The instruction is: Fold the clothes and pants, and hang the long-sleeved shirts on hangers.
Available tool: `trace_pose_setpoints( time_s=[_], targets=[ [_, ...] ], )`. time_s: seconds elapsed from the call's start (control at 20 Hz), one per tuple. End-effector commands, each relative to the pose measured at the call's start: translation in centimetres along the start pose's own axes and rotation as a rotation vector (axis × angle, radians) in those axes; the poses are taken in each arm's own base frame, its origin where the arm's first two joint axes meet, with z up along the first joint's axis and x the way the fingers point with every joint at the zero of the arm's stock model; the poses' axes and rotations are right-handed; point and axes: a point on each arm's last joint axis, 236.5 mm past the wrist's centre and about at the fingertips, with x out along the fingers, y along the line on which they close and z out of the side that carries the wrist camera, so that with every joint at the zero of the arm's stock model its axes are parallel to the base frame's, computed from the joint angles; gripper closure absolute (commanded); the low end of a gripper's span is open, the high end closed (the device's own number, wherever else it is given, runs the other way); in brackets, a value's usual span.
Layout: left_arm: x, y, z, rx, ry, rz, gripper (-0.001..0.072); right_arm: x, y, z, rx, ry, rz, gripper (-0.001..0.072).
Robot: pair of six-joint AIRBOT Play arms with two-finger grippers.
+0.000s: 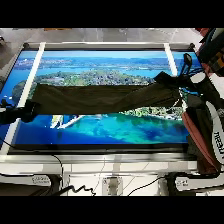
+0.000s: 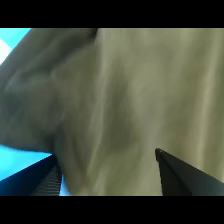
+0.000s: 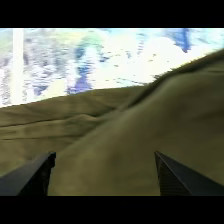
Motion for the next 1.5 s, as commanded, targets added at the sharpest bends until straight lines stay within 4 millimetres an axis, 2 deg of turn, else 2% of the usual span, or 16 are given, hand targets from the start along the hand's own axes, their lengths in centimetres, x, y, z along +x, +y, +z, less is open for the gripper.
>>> trace_pose_setpoints(
  time_s=[0.0,0.1,0.15,0.2,0.25,0.3,0.45,0.55,0.7,0.8,0.95,1.1,1.2,1.35,1.45],
  targets=[
    [1.8,0.9,2.2,-0.027,-0.122,0.023,0.0219,1.0,3.1,0.2,-0.051,-0.039,0.027,0.0100],
    [1.5,0.5,3.5,-0.019,-0.166,0.019,0.0579,1.5,5.0,0.4,-0.077,-0.070,0.044,0.0277],
    [1.1,-0.4,4.0,-0.001,-0.173,0.005,0.0688,1.8,6.2,0.9,-0.094,-0.109,0.051,0.0365],
    [0.7,-1.6,4.5,0.046,-0.176,-0.013,0.0689,2.0,7.5,1.6,-0.110,-0.157,0.059,0.0468],
    [0.1,-3.2,4.9,0.123,-0.179,-0.033,0.0689,2.3,9.0,2.2,-0.127,-0.208,0.069,0.0619],
    [-0.7,-5.0,5.2,0.213,-0.186,-0.056,0.0689,2.5,10.4,2.6,-0.139,-0.251,0.080,0.0686],
    [-4.2,-11.1,5.0,0.420,-0.212,-0.140,0.0689,3.9,15.4,1.5,-0.154,-0.285,0.144,0.0686],
    [-7.0,-15.0,3.8,0.517,-0.222,-0.200,0.0689,5.1,19.1,0.0,-0.133,-0.266,0.203,0.0687],
    [-11.7,-19.9,-0.5,0.644,-0.189,-0.297,0.0688,7.8,25.1,-3.1,-0.117,-0.196,0.295,0.0687],
    [-14.6,-22.3,-3.8,0.730,-0.157,-0.352,0.0688,9.9,28.9,-6.0,-0.098,-0.124,0.351,0.0688],
    [-17.9,-24.5,-7.6,0.814,-0.129,-0.413,0.0688,12.7,34.2,-11.0,-0.060,-0.008,0.423,0.0688],
    [-19.6,-26.0,-9.5,0.858,-0.139,-0.454,0.0688,15.6,38.3,-18.4,0.043,0.164,0.466,0.0688],
    [-20.0,-26.6,-10.5,0.878,-0.132,-0.471,0.0688,16.2,41.0,-23.3,0.074,0.269,0.507,0.0688],
    [-19.9,-27.0,-11.2,0.889,-0.123,-0.481,0.0687,16.0,43.3,-28.8,0.103,0.369,0.537,0.0688],
    [-19.9,-27.1,-11.4,0.891,-0.122,-0.484,0.0687,15.5,43.3,-30.0,0.078,0.412,0.532,0.0687]
  ],
)
